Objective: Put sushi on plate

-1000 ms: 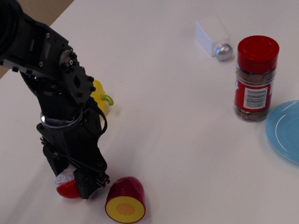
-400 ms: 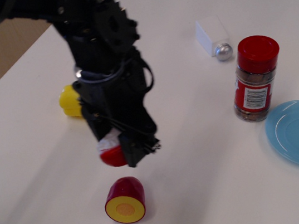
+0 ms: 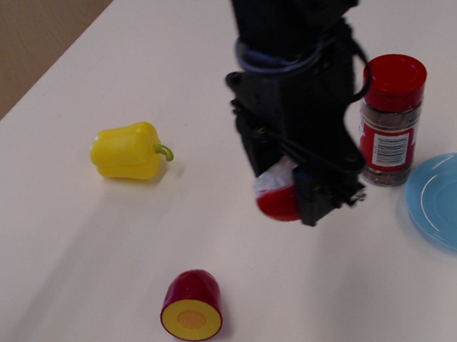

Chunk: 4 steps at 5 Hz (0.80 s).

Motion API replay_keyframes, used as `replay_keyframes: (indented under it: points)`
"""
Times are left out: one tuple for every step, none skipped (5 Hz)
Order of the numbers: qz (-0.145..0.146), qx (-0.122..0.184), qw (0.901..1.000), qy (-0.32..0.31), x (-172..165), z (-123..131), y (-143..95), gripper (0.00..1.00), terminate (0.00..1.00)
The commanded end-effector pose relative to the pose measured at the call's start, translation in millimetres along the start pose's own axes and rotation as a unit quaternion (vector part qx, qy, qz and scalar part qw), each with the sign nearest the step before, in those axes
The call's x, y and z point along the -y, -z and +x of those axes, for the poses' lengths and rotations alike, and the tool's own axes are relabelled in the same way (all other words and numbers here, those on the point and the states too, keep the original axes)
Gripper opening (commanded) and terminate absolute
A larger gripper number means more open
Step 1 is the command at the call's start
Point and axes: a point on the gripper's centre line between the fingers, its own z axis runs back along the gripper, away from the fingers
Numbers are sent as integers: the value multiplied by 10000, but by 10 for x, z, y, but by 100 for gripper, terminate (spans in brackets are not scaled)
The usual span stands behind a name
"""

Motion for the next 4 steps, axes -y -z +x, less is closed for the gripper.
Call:
replay_keyframes:
  points:
    - [56, -51, 9995, 294, 201, 439, 20, 0, 0]
    - [105, -283, 9985, 462, 274, 644, 123, 0, 0]
    - [113, -612, 9961, 622, 325, 801, 160, 0, 0]
    - [279, -975, 9916, 801, 359, 869, 217, 0, 0]
